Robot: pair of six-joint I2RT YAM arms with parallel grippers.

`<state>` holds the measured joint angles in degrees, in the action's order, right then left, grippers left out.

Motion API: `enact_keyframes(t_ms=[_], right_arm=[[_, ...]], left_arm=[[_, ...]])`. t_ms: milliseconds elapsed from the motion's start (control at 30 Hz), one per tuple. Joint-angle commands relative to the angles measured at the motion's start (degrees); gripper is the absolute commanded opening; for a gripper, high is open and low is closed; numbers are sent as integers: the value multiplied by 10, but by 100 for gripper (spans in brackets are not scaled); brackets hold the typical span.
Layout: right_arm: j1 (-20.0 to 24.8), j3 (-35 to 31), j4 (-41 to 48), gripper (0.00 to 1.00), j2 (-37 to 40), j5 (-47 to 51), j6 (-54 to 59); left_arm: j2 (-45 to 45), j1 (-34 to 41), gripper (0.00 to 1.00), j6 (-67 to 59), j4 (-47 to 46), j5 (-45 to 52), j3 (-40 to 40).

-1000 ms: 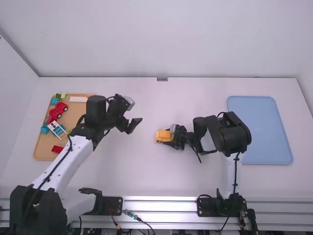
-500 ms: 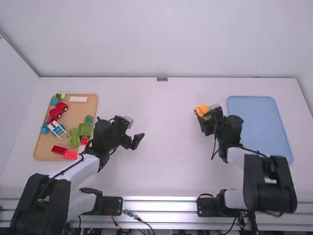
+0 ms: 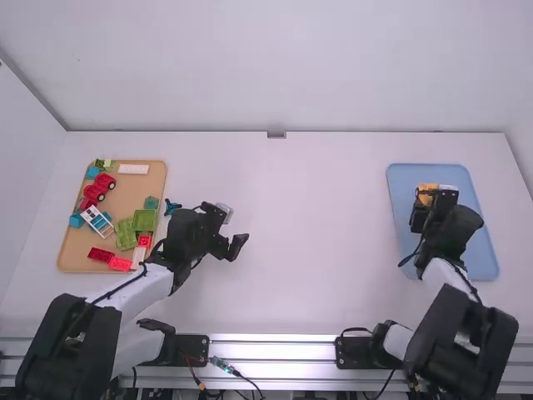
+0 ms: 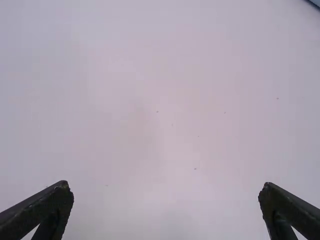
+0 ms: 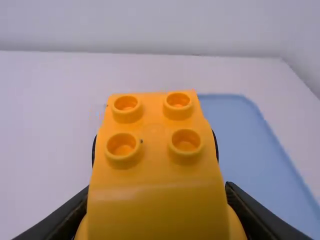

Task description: Assemble lego blocks to make yellow taxi

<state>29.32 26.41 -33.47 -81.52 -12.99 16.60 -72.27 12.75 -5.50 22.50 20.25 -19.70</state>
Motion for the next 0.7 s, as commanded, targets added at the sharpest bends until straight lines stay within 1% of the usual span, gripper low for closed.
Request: enact_keyframes(t_ms=[0,100,200,433,567,600,633,667], right_arm=[[18,17,-25,0,-57,-33,2],[31,29,-47,0,-109,-53,2],[35,52,-51,0,-169,-50,2],[36,74,-51,0,-228,-50,-1],[37,79,-47,0,-243,-50,-3],[38,76,-49,29,-243,-49,-3],[41,75,-49,57,-243,-45,-3],[41,74,-49,64,-243,-44,-3]], left_arm=[[0,1,99,3,-1,-3,-10],[0,5,99,3,-1,-3,-10],[0,7,99,3,-3,-2,-10],[0,2,99,2,-7,-5,-10],[0,7,99,1,-6,-9,-10],[0,6,99,2,-7,-16,-10],[-1,5,99,4,-8,-20,-10],[-1,5,99,4,-8,-20,-10]])
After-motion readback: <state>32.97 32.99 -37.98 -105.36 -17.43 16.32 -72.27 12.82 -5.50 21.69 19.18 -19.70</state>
